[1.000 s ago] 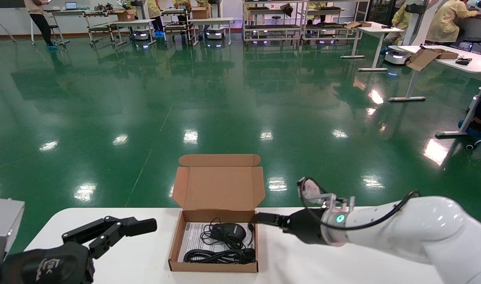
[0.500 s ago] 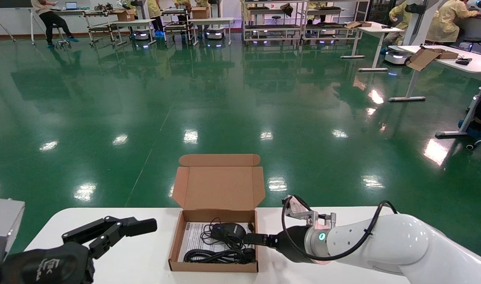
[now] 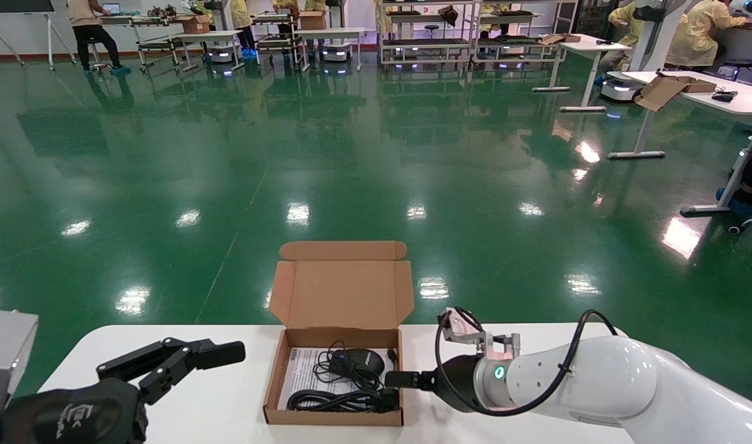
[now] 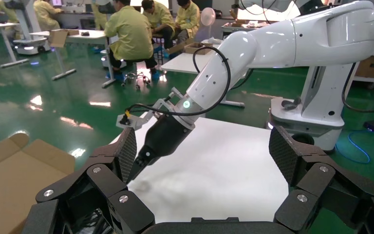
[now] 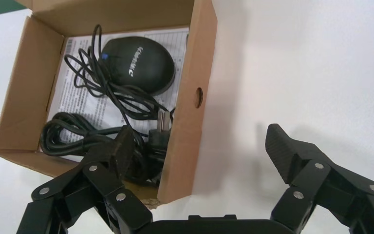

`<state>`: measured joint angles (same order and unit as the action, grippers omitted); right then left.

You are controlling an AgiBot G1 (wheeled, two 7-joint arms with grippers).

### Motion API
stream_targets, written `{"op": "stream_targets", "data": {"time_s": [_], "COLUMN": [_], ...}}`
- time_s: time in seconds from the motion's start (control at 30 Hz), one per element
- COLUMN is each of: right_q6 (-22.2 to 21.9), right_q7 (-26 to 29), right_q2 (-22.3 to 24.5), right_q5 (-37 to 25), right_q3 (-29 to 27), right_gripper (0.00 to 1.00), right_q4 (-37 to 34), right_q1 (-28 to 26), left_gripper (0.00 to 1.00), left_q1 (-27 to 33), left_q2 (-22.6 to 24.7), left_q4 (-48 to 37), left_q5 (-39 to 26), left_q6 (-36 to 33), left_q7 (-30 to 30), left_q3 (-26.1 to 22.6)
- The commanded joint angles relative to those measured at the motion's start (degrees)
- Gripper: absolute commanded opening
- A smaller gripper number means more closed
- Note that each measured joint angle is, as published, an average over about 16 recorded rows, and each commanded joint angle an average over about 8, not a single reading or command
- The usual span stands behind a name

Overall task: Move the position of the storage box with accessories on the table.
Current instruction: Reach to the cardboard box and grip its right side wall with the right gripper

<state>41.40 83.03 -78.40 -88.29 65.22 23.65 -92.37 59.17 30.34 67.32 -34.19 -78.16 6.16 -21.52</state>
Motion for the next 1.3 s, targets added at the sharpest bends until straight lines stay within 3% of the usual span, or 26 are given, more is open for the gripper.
{"op": "stream_targets", "data": {"time_s": [0.03, 1.3], "right_q6": [-0.21, -4.32], "right_q7": [0.25, 0.41], "right_q2": [0.00, 0.15], "right_q5": [0.38, 8.53], "right_q3": [0.94, 10.76], "right_gripper": [0.00, 0.00], "right_q4": [0.11, -0.87], "right_q1": [0.04, 0.03], "left_gripper": [1.00, 1.00], "left_q1": [0.00, 0.00], "left_q2": [0.00, 0.00], "left_q4": [0.00, 0.00], "left_q5": [0.00, 0.00], "left_q6": [0.00, 0.00], "left_q7": [0.00, 0.00], "left_q3": [0.00, 0.00]}}
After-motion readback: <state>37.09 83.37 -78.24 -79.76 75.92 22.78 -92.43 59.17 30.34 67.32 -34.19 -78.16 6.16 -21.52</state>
